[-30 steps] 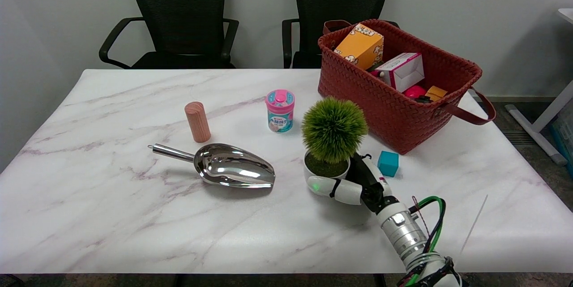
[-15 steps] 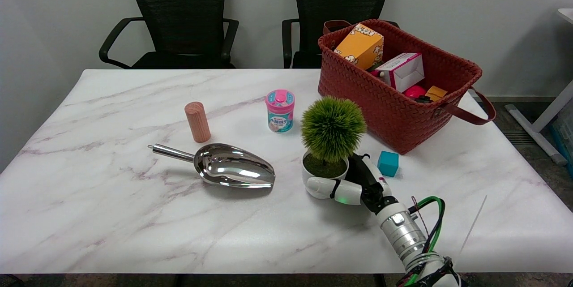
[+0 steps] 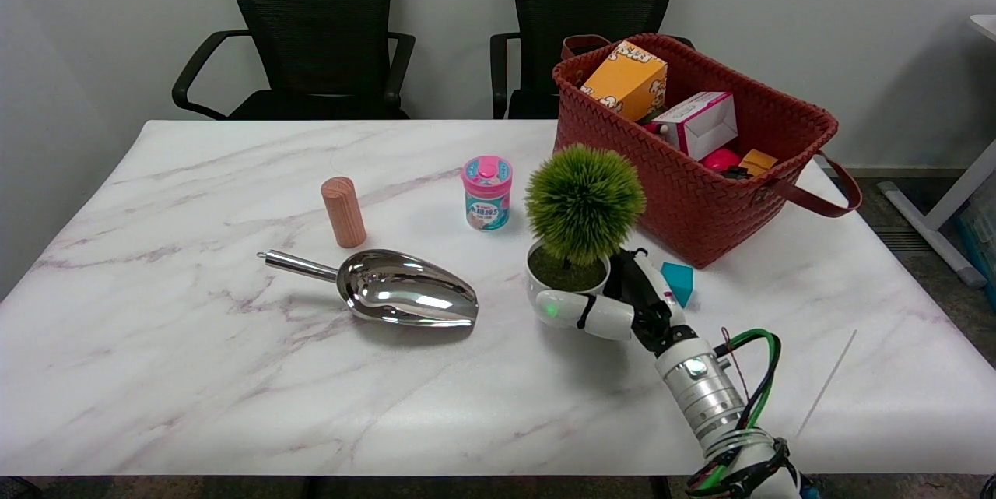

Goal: Pick up the potted plant.

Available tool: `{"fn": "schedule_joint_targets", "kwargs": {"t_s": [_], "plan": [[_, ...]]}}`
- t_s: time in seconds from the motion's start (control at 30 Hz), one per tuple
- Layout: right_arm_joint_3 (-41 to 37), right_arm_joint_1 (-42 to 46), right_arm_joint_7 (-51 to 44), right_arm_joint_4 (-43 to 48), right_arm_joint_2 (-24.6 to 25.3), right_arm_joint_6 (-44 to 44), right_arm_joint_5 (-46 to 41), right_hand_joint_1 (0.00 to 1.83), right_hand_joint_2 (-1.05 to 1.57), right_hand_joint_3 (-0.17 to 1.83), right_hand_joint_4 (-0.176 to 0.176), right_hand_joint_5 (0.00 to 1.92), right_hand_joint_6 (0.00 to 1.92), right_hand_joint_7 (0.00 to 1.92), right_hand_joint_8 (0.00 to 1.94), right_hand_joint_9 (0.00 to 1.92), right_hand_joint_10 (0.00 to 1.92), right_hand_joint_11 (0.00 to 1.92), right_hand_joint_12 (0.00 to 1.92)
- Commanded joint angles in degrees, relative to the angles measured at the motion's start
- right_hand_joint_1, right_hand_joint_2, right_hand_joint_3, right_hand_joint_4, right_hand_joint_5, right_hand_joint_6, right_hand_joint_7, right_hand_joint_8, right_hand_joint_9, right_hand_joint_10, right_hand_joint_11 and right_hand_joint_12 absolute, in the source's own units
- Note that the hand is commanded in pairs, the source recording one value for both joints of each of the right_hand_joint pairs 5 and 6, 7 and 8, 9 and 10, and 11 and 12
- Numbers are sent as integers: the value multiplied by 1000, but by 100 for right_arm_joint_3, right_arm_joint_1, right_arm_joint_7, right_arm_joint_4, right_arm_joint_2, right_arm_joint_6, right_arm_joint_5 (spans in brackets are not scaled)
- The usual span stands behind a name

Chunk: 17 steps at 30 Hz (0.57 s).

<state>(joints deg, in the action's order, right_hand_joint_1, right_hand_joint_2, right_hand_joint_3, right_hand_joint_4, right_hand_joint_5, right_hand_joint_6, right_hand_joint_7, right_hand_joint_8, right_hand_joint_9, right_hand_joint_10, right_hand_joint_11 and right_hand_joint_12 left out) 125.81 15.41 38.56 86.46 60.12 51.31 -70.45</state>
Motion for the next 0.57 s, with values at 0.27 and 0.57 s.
{"fn": "schedule_joint_targets", "kwargs": {"t_s": [0.27, 0.57], "plan": [[-331, -494, 383, 277, -146, 193, 527, 1088, 978, 76, 0, 664, 664, 870, 870, 759, 759, 669, 669], [-920, -590, 330, 301, -165, -156, 557, 1108, 940, 101, 0, 697, 697, 881, 881, 778, 778, 675, 675]]}}
